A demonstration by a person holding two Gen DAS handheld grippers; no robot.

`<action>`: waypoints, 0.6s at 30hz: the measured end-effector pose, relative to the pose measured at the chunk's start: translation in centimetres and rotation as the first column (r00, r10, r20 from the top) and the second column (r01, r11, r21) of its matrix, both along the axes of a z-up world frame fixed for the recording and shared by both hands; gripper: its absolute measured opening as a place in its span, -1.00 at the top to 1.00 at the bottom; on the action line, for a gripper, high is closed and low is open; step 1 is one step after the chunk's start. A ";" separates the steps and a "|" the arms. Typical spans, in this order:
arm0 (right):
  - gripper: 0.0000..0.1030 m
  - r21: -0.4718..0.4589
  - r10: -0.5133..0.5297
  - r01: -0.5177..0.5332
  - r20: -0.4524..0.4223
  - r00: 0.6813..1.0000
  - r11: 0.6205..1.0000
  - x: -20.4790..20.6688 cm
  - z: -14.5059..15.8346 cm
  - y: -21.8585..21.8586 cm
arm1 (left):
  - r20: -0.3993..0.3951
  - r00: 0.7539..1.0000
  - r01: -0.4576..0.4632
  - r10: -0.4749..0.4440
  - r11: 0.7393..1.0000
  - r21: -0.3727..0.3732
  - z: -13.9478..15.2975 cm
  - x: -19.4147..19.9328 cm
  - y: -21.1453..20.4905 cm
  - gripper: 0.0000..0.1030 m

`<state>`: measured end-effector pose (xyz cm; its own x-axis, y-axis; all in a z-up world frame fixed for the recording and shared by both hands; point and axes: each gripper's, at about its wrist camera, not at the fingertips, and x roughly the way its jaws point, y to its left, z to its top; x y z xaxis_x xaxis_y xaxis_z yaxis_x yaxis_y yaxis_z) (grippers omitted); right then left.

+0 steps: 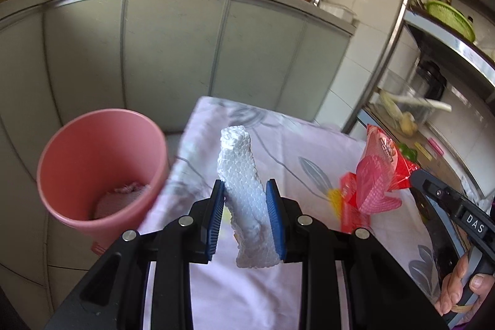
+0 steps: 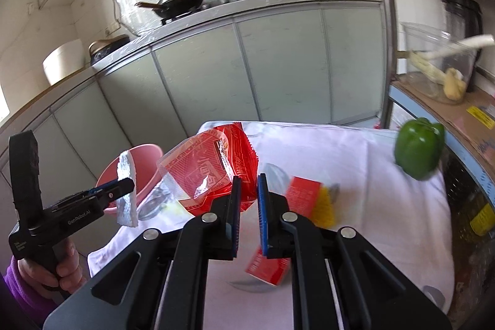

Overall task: Collect trash
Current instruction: 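Carry the white foam strip and red snack bag over the pink bucket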

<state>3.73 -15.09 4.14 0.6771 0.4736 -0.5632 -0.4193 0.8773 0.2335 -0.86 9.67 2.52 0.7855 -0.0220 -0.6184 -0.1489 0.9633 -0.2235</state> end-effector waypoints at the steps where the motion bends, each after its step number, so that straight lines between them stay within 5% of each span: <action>1: 0.79 -0.003 0.009 -0.009 0.001 1.000 1.000 0.0 0.0 0.6 | 0.006 1.000 -0.015 0.015 1.000 0.005 0.1 -0.1 0.6 0.48; 18: 0.79 -0.050 0.154 -0.154 -0.005 0.988 0.987 1.3 0.0 10.9 | 0.029 0.979 -0.205 0.204 0.977 0.060 -0.7 -0.9 8.1 0.47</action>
<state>4.98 -4.21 4.10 0.5977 0.5432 -0.5897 -0.5499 0.8130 0.1916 -1.76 17.74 1.82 0.7834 0.1787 -0.5952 -0.3398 0.9251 -0.1695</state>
